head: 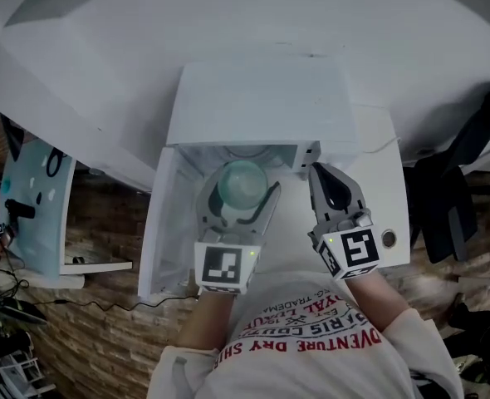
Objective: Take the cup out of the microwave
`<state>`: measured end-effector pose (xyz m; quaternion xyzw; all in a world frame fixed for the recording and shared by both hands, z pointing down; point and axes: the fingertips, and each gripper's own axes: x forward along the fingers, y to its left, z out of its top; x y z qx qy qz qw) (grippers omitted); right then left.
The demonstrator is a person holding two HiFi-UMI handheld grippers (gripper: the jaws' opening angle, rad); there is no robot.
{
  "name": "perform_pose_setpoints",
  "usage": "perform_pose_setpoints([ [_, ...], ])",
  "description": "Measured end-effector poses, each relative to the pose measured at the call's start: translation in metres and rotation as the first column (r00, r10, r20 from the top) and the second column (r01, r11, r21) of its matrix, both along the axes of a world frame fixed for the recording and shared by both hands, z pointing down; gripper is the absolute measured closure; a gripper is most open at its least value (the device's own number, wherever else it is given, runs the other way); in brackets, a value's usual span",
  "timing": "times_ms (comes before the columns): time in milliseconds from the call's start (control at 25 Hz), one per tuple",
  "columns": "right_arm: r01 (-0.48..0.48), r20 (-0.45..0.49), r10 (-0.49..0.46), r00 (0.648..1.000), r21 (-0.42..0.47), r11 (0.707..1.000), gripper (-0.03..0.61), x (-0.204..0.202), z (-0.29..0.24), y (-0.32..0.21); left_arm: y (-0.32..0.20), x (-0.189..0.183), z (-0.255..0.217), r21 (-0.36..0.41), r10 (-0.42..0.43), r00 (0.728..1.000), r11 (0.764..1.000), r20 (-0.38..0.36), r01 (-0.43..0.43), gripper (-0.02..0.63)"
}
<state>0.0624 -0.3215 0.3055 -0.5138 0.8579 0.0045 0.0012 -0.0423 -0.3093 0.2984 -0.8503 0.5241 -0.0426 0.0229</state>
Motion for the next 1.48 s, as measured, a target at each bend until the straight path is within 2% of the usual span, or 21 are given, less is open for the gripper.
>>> perform_pose_setpoints([
  [240, -0.010, -0.020, 0.012, 1.000, 0.088, 0.996, 0.568, 0.000, -0.031, -0.004, -0.007, 0.006, -0.013, 0.021, 0.029, 0.999, 0.999, 0.025, -0.030, 0.241],
  [360, -0.001, -0.032, 0.005, 0.999, 0.104, 0.995, 0.568, -0.002, -0.035, -0.002, -0.009, 0.010, -0.019, 0.034, 0.035, 0.999, 0.999, 0.029, -0.036, 0.241],
  [920, 0.016, -0.042, -0.013, 0.999, 0.063, 0.998, 0.568, 0.010, -0.021, -0.001, -0.008, 0.026, -0.009, 0.017, 0.039, 0.999, 0.999, 0.000, -0.039, 0.241],
  [1480, 0.029, -0.061, -0.027, 0.998, 0.041, 0.999, 0.568, 0.010, -0.007, -0.003, -0.012, 0.023, 0.001, -0.004, 0.007, 1.000, 1.000, -0.020, -0.007, 0.241],
])
